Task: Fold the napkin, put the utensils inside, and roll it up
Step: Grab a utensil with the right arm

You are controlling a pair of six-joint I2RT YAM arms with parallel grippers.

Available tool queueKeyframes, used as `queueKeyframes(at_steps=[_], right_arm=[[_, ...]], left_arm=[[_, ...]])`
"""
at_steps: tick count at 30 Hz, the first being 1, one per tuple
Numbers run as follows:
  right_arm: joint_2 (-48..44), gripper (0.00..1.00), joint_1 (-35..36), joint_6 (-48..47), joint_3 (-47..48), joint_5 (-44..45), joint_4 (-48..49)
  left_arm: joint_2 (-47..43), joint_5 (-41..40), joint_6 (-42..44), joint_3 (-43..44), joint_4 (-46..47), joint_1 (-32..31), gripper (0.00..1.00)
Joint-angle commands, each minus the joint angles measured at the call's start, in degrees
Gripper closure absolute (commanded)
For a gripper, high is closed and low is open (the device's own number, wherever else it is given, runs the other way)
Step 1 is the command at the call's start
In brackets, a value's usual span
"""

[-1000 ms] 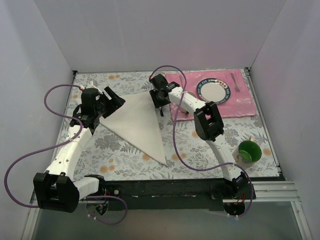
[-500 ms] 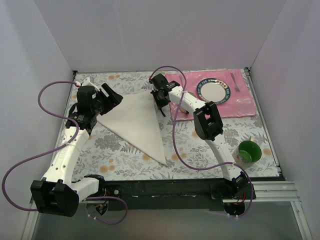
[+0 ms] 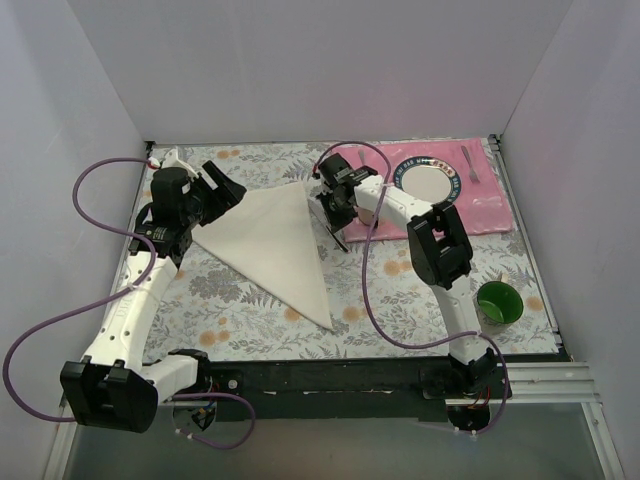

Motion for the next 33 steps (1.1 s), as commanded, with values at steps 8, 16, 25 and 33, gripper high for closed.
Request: queueKeyframes(at_steps=[8, 16, 25, 33], right_arm=[[-10.42, 0.99, 0.82, 5.85, -8.32, -2.27, 7.93], [3.19, 0.68, 0.99, -6.98, 9.40, -0.61, -8.47], [6.89, 0.56, 0.99, -8.22, 11.28, -0.34, -10.71], [6.11, 0.57, 2.13, -8.23, 6.82, -0.43, -11.59]], left_arm=[[-0.03, 1.41, 0.42, 1.87, -0.42, -0.20, 0.28], [-0.38, 2.02, 0.25, 0.73, -0.07, -0.20, 0.28], [-0.12, 2.37, 0.51, 0.64, -0.16, -0.20, 0.24], [-0.29, 2.02, 0.60, 0.64, -0.34, -0.20, 0.24]])
